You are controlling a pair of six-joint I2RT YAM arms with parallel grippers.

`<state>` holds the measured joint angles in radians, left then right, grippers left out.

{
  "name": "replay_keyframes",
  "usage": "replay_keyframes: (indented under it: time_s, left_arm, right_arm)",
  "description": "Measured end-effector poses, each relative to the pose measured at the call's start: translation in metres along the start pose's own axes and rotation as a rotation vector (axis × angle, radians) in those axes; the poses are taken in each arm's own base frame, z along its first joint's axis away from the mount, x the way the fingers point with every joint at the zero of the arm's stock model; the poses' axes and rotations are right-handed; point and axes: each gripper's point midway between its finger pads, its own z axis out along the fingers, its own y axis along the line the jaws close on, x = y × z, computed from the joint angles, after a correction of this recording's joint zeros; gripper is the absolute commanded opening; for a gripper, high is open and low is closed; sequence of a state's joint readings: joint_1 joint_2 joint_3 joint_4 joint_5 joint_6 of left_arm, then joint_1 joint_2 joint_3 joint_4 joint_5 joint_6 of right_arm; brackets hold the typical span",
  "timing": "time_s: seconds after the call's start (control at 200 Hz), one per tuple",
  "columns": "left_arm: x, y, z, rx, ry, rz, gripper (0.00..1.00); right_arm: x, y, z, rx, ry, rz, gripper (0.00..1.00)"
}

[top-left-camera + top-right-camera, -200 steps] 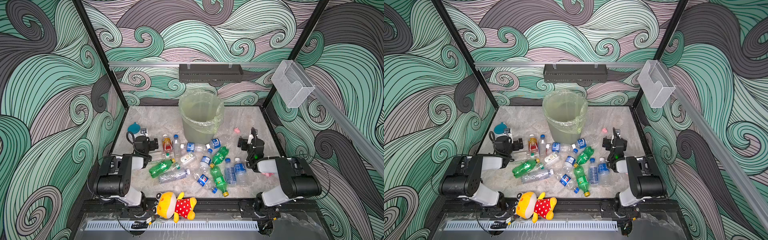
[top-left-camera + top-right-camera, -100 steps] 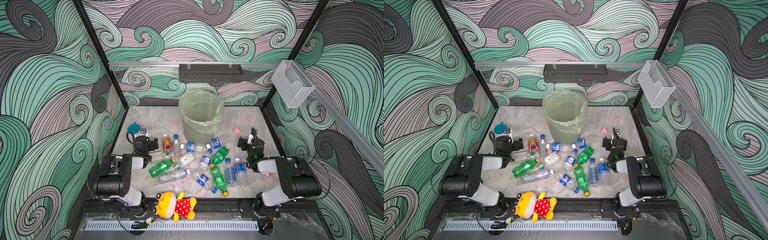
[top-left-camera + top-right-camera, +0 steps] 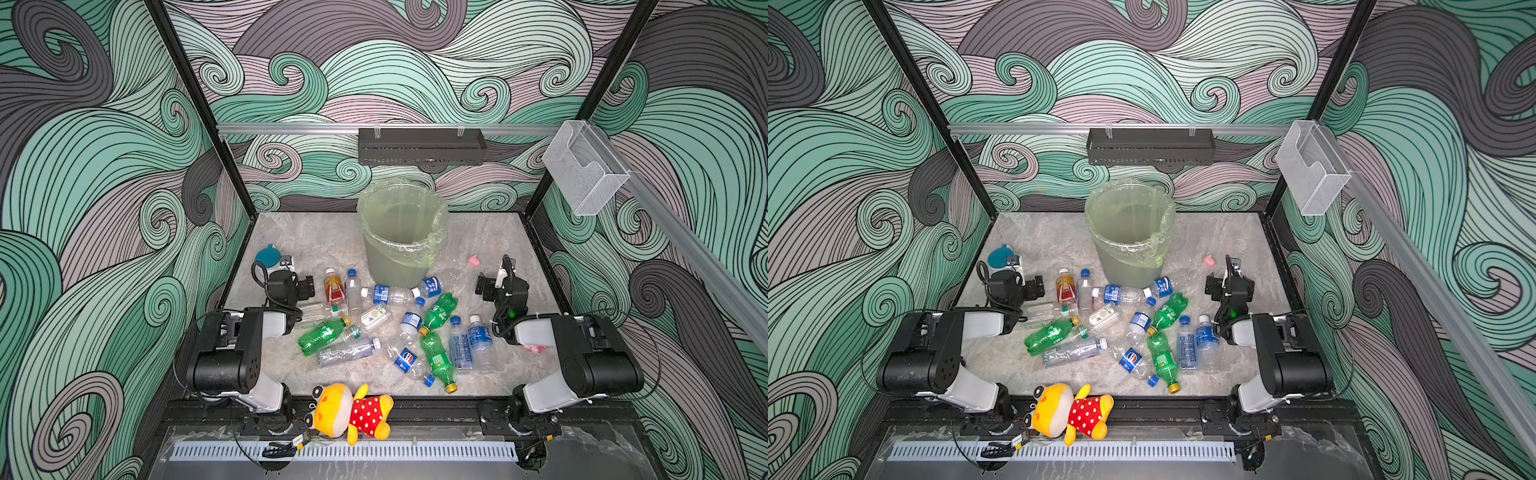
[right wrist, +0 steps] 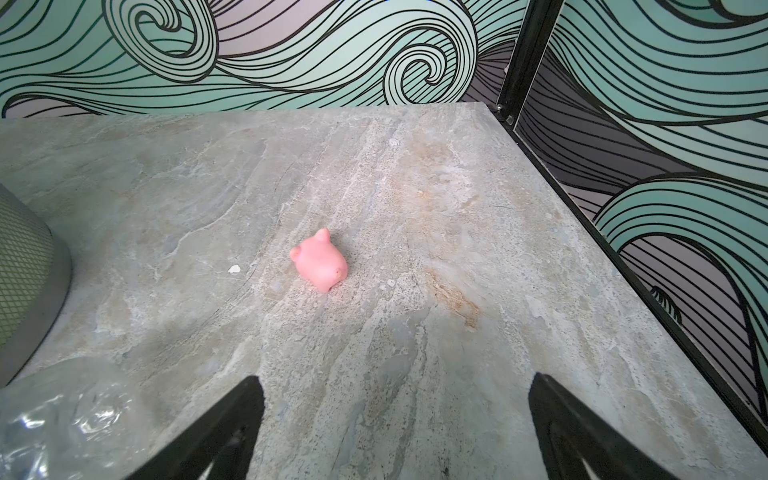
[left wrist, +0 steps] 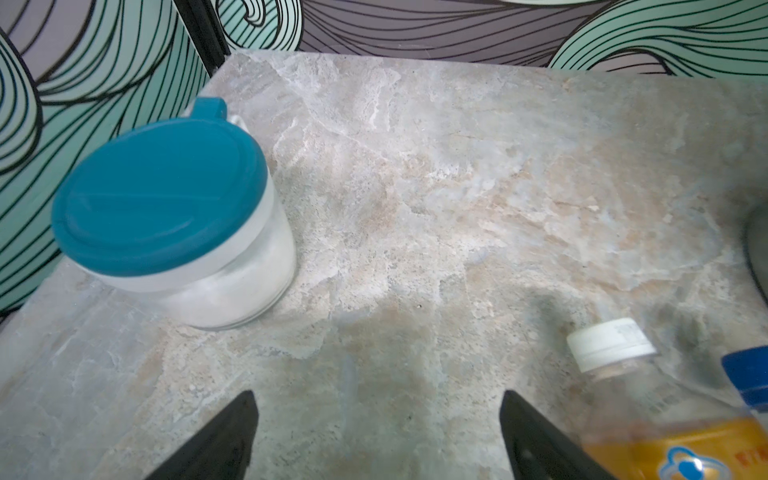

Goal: Throw the plastic bottles in the bin
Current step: 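Raise both arms from rest toward the bottle pile, then lower the right gripper onto the white-capped blue-label water bottle and grasp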

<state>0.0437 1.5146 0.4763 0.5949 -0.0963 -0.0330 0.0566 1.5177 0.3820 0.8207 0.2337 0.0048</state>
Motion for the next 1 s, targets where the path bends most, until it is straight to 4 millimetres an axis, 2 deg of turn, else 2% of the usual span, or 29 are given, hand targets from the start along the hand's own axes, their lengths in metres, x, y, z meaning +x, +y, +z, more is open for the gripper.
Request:
replay_keyframes:
  time_s: [0.08,0.18,0.275,0.41,0.475,0.611,0.696,0.781,0.876,1.001]
  left_arm:
    - [-0.017,0.001,-0.009,-0.005,-0.013,-0.004,0.92]
    - [-0.052,0.006,-0.027,-0.026,-0.091,-0.015,0.92]
    - [-0.077,0.009,-0.040,-0.054,-0.122,-0.031,0.93]
    - [-0.097,0.010,-0.057,-0.085,-0.112,-0.059,0.93]
    - [-0.107,0.008,-0.065,-0.089,-0.104,-0.078,0.93]
    - [-0.134,0.005,-0.085,-0.086,-0.076,-0.130,0.93]
    - [-0.151,0.006,-0.101,-0.083,-0.056,-0.142,0.93]
    - [-0.159,0.004,-0.118,-0.065,-0.027,-0.138,0.93]
    - [-0.155,-0.002,-0.136,-0.014,0.019,-0.132,0.93]
    - [-0.127,-0.014,-0.152,0.063,0.128,-0.117,0.93]
  right_arm:
    - [-0.011,0.000,-0.002,0.001,0.010,-0.004,0.99]
    - [-0.040,-0.001,-0.007,0.000,-0.013,0.002,0.99]
    - [-0.065,-0.003,-0.016,0.000,-0.002,0.011,0.99]
    - [-0.089,-0.005,-0.038,0.006,0.060,0.032,0.99]
    - [-0.094,-0.007,-0.053,0.006,0.099,0.049,0.99]
    - [-0.091,-0.010,-0.084,0.002,0.208,0.102,0.99]
    - [-0.082,-0.009,-0.101,-0.007,0.291,0.125,0.99]
    - [-0.071,-0.008,-0.117,-0.016,0.367,0.144,0.99]
    - [-0.054,-0.006,-0.132,-0.031,0.458,0.161,0.95]
    - [-0.027,-0.003,-0.151,-0.045,0.583,0.175,0.92]
